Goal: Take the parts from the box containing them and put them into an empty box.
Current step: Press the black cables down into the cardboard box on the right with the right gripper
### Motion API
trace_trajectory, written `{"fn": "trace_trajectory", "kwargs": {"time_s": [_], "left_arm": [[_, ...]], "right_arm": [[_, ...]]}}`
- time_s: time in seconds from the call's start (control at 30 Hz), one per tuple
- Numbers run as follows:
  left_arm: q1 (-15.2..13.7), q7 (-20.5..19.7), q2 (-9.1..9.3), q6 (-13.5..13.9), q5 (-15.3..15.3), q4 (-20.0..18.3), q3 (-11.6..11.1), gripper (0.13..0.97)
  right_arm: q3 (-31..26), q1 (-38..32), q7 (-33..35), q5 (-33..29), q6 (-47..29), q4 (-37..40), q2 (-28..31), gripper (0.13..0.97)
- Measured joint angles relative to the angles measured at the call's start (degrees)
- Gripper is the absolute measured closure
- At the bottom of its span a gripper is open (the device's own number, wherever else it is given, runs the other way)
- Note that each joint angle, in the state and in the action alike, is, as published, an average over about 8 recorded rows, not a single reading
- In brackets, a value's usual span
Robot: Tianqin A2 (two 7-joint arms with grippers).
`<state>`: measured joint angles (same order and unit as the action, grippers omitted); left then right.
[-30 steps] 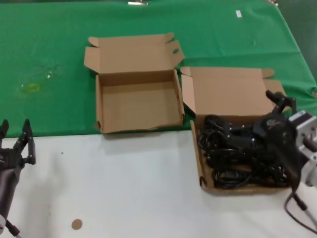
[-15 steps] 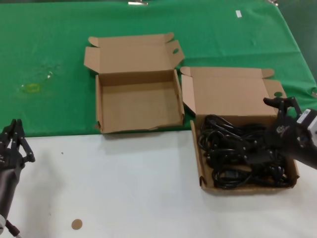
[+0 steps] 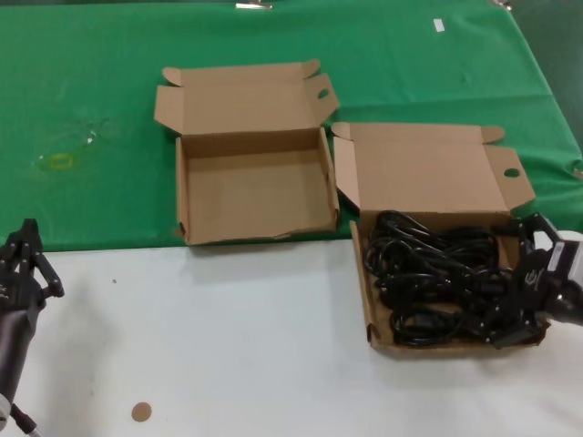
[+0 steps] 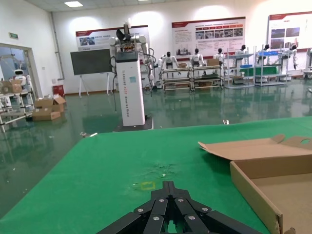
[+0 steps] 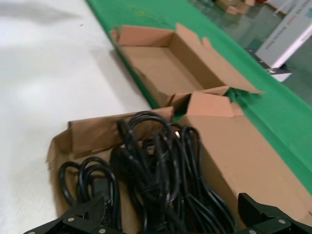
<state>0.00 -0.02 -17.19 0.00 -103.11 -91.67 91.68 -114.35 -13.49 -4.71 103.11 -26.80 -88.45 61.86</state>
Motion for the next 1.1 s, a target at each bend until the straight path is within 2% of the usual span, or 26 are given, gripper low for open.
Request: {"fn": "trace_trajectory", "kwargs": {"time_s": [0.27,0.53,0.83,1.1], "left_arm": [[0.0,0.0,0.00,0.0,0.0,0.0,0.0,0.953],[0.0,0.0,0.00,0.0,0.0,0.0,0.0,0.953],[0.0,0.0,0.00,0.0,0.0,0.0,0.0,0.953],[0.0,0.0,0.00,0.0,0.0,0.0,0.0,0.953]], "right_arm": [[1.3,-1.4,3.9,-4.1,-4.9,3.3,-3.5,0.159],[2.2,-3.6,4.5,-7.7,-7.9,5.8,-6.6,0.187],[3.7,-4.4,4.0,-10.3,-9.4,6.3,-8.3,0.314],[4.8,-4.2,3.9,-11.8,-10.3,6.0,-9.1,0.512]]}}
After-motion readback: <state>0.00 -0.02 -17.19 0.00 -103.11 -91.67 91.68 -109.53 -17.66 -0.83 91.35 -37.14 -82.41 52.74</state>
